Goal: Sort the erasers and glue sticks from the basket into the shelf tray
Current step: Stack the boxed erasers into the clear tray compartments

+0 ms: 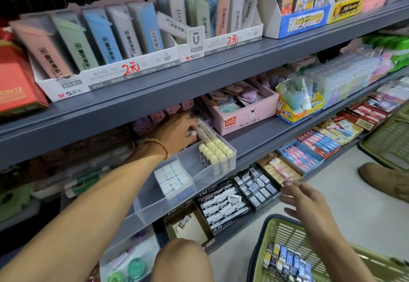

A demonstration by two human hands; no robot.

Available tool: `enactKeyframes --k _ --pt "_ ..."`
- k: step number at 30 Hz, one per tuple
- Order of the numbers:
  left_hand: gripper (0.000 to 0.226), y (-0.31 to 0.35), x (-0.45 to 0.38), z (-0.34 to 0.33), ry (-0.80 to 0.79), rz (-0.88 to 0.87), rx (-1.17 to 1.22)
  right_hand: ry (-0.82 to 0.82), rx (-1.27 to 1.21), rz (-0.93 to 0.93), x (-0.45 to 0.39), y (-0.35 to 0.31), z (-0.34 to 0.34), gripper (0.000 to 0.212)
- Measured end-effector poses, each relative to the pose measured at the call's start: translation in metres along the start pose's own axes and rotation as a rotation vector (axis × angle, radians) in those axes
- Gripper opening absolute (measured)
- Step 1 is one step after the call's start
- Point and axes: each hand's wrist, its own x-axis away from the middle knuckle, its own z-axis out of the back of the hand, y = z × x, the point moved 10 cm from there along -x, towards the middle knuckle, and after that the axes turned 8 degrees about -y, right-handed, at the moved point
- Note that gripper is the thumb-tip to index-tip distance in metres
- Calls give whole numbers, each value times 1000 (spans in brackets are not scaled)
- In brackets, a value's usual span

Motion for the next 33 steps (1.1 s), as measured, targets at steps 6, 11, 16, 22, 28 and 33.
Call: enactKeyframes --k 6,11,16,22,28,33 --pt "10 -4 0 1 -21 44 56 5 0 -15 0 2 -1 13" --pt "18 1 15 15 -66 139 20 27 -15 -1 5 0 9 16" --pt "2 59 63 43 74 96 263 56 -55 9 24 4 32 17" --pt "10 124 122 -17 2 102 769 84 -93 13 53 19 58 14" --pt "9 141 159 -120 -104 304 982 97 -102 18 75 54 85 15" --pt "12 128 170 -195 -170 445 823 130 -34 -34 77 111 105 13"
